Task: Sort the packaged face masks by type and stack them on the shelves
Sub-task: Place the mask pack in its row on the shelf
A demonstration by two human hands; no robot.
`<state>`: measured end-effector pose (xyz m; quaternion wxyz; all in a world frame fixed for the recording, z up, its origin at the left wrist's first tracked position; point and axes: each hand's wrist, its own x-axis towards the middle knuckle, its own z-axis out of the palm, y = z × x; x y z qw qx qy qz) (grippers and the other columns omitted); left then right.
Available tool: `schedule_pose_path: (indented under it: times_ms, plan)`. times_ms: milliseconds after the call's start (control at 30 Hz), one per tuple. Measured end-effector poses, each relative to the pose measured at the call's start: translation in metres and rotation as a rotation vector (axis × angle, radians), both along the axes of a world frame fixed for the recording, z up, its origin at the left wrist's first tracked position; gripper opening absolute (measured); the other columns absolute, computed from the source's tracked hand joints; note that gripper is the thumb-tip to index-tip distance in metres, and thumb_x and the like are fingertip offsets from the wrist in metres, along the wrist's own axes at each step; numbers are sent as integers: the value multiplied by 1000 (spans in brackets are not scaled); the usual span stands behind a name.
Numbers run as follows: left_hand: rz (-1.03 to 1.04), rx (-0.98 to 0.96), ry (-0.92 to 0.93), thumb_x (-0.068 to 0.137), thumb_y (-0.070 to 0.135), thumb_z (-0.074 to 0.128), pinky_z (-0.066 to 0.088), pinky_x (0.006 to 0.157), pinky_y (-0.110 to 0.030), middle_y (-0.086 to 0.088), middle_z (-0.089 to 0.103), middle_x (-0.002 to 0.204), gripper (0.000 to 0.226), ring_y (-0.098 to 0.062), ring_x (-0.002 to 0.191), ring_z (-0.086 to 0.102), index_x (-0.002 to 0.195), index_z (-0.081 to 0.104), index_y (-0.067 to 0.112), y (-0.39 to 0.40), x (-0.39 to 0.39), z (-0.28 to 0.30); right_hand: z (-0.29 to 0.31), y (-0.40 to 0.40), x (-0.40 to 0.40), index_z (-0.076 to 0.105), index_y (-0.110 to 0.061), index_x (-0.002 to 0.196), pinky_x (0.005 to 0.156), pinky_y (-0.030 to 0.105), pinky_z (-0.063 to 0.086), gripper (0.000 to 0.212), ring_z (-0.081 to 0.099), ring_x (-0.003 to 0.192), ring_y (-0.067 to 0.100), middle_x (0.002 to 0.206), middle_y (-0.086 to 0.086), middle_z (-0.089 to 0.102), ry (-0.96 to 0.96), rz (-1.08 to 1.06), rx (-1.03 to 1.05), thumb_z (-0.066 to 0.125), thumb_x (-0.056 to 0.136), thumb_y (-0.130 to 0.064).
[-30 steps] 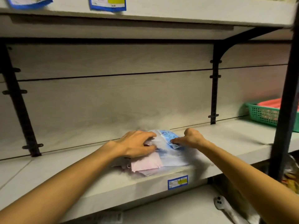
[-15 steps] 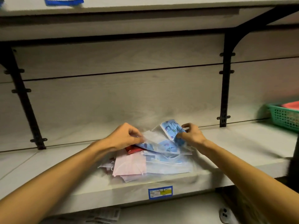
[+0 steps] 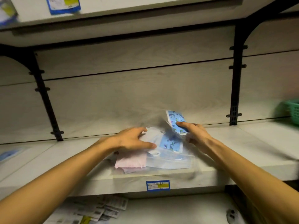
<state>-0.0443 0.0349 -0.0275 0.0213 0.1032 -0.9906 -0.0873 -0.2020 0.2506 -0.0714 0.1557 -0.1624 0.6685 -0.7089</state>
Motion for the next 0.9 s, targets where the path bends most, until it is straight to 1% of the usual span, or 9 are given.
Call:
schedule_pose_path:
  times_ms: [67, 167, 233, 300, 400, 500, 633, 700, 900]
  plan:
    - [28, -164, 26, 70, 81, 64, 50, 95, -37, 4, 61, 136, 91, -21, 111, 60, 142, 50, 26, 1, -2, -4, -1, 4, 1, 70, 7, 112, 62, 30, 44, 45, 61, 71, 25, 93, 19, 74, -8, 25, -21, 78, 84, -28]
    - [62, -91, 126, 78, 63, 72, 51, 90, -29, 9, 68, 129, 66, -16, 107, 66, 133, 59, 29, -2, 2, -3, 0, 8, 3, 67, 7, 114, 55, 25, 50, 38, 66, 75, 28, 107, 26, 73, 9, 7, -46, 78, 85, -14]
    - [97, -29, 213, 83, 45, 73, 52, 83, -26, 11, 75, 111, 34, -13, 96, 69, 113, 71, 29, -5, 4, 1, 1, 10, 5, 64, 6, 119, 57, 27, 58, 40, 72, 74, 26, 107, 24, 74, -4, -6, -100, 78, 84, -6]
    - [136, 39, 311, 85, 27, 68, 49, 66, -23, 9, 73, 77, 5, -18, 78, 67, 82, 71, 25, -9, 7, 6, 4, 12, 7, 62, 5, 122, 79, 42, 62, 42, 73, 91, 36, 111, 24, 72, -11, -15, -136, 76, 82, 0]
    - [236, 247, 443, 87, 13, 62, 39, 57, -23, 8, 58, 58, 18, -17, 63, 53, 70, 67, 20, -12, 14, 13, 9, 13, 12, 69, 3, 113, 88, 49, 58, 31, 71, 91, 37, 109, 24, 74, 7, 26, -145, 74, 82, 1]
    - [276, 509, 567, 88, 7, 60, 41, 65, -27, -3, 63, 71, 13, -18, 68, 54, 84, 72, 8, -19, 27, 22, 12, 7, 24, 72, 2, 110, 92, 50, 57, 30, 73, 93, 35, 103, 20, 76, 25, 46, -205, 78, 83, -9]
    - [361, 855, 642, 87, 7, 67, 52, 51, -22, -6, 74, 78, 6, -14, 58, 69, 90, 72, 7, -35, 63, 35, 17, -14, 51, 71, 4, 108, 83, 43, 59, 37, 73, 83, 33, 100, 22, 76, 24, 35, -289, 81, 83, -22]
    - [368, 999, 646, 87, 6, 70, 56, 52, -25, -11, 77, 83, 5, -19, 64, 73, 91, 71, 6, -46, 87, 38, 21, -27, 66, 69, 2, 106, 76, 41, 59, 38, 73, 80, 32, 97, 21, 77, 25, 42, -299, 78, 85, -28]
    - [373, 1160, 620, 89, 0, 63, 62, 65, -30, -15, 76, 101, 13, -23, 83, 76, 102, 66, 0, -84, 175, 32, 30, -81, 140, 68, 6, 105, 61, 34, 60, 36, 72, 70, 30, 92, 23, 75, 46, 17, -276, 74, 90, -26]
